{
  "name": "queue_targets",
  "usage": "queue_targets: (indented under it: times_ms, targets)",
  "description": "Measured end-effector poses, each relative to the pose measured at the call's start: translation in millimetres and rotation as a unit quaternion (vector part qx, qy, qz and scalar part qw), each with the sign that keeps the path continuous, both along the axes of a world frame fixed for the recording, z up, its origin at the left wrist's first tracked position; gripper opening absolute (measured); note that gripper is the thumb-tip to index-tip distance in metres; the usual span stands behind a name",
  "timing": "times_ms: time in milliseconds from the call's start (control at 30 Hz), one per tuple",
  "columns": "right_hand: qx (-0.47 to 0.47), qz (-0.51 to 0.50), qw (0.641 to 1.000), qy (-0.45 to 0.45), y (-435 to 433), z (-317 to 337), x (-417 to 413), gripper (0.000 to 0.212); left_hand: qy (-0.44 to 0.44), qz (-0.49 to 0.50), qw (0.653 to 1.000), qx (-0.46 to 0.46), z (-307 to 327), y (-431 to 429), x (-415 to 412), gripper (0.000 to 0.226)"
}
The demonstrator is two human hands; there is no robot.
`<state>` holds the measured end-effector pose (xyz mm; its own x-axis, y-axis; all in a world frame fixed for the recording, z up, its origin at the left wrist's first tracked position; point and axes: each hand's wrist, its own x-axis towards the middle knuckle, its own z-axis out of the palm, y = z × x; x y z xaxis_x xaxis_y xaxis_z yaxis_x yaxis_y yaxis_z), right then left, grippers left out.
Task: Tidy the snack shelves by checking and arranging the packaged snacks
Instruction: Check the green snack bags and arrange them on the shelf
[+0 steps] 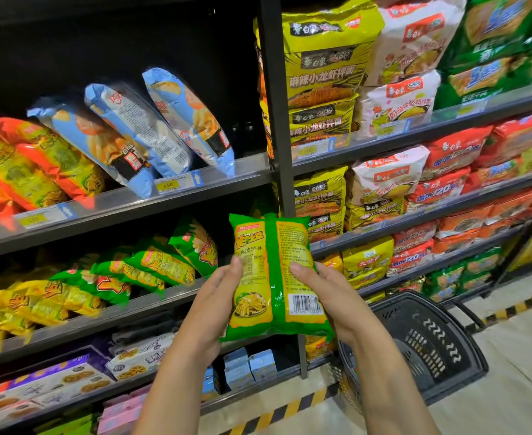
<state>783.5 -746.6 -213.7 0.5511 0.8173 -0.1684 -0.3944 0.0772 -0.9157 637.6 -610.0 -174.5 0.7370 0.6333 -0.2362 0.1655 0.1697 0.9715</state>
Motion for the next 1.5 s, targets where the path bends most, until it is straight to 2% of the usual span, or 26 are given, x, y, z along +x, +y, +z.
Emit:
queue_targets:
  times_ms: [100,233,333,400,500,533,667,733,833,1033,1233,1333,1500]
  targets:
    - [0.014,0.002,1.0,0.018,-2,1,2,0.05,0.0,0.004,1.0,-0.024,2,2,3,0.053]
    - [0.011,0.001,1.0,-0.003,-6,0,5,0.038,0.002,0.014,1.0,-0.026,4,5,4,0.067]
    - [0.009,0.004,1.0,-0.012,-6,1,6,0.035,0.002,0.001,1.0,-0.027,8,4,4,0.067]
    - [0.008,0.005,0.999,-0.039,-5,2,5,0.043,0.0,-0.03,0.999,-0.012,9,1,5,0.057]
    - [-0.006,0.003,0.995,-0.096,-2,7,2,0.051,0.0,-0.025,1.0,0.01,4,0,6,0.025]
    - [-0.015,0.003,0.994,-0.11,-1,8,2,0.054,-0.001,-0.022,1.0,0.008,3,1,6,0.023]
    - [-0.042,-0.008,0.991,-0.128,0,10,2,0.07,-0.015,-0.005,1.0,-0.022,3,4,4,0.031]
    - [-0.019,-0.006,0.994,-0.11,-1,9,5,0.074,-0.026,0.004,0.999,-0.045,1,7,2,0.035]
    - [0.006,0.001,0.996,-0.094,0,6,7,0.072,-0.033,0.002,0.998,-0.048,0,8,1,0.034]
    - [-0.052,0.029,0.989,-0.139,0,5,4,0.064,-0.05,0.002,0.998,-0.027,-6,9,4,0.029]
    - [-0.023,0.02,0.995,-0.092,7,-7,-1,0.041,-0.05,-0.011,0.998,-0.03,-15,18,-3,0.048]
    - [-0.012,0.002,0.998,-0.064,13,-17,0,0.041,-0.032,-0.033,0.999,-0.013,-18,23,-12,0.052]
    - [-0.037,-0.008,0.996,-0.084,30,-32,1,0.054,-0.009,0.005,1.0,-0.024,-31,33,-20,0.053]
